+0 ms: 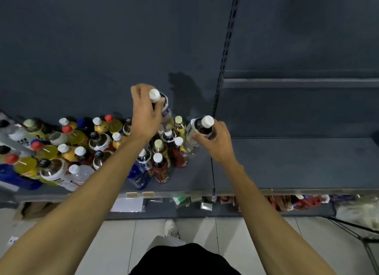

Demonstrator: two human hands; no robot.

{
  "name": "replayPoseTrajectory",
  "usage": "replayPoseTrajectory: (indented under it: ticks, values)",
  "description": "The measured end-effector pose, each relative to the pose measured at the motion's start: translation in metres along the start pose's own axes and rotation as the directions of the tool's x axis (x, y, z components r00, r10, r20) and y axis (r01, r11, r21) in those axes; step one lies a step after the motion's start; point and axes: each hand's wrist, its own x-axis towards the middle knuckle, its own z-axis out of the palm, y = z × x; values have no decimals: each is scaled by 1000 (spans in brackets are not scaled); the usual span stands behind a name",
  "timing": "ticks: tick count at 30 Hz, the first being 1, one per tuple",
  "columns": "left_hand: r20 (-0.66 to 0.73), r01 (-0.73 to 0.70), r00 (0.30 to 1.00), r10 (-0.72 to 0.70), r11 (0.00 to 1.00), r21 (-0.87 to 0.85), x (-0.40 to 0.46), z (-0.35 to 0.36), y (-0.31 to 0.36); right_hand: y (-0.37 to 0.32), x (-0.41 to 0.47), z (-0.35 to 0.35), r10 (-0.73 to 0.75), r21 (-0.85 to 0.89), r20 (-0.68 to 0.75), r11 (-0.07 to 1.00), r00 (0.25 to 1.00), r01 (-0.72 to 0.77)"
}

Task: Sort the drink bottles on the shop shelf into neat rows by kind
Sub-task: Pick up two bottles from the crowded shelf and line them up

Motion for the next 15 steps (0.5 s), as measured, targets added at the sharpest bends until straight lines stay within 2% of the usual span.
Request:
replayPoseTrajectory:
  ticks: [3,5,10,15]
  values:
    - [-78,107,990,-121,981,-163,-19,17,30,-1,-12,-19,8,177,-97,984,995,9]
    - [-67,149,983,-169,960,-236,-31,32,47,3,-22,-33,14,221,-144,975,989,18]
    - [106,220,975,-193,886,-409,-58,71,87,25,-56,-81,131,338,-200,939,971,-57]
    - [172,178,979,-110,871,-458,-90,115,138,37,-88,-129,269,476,-292,873,918,-105]
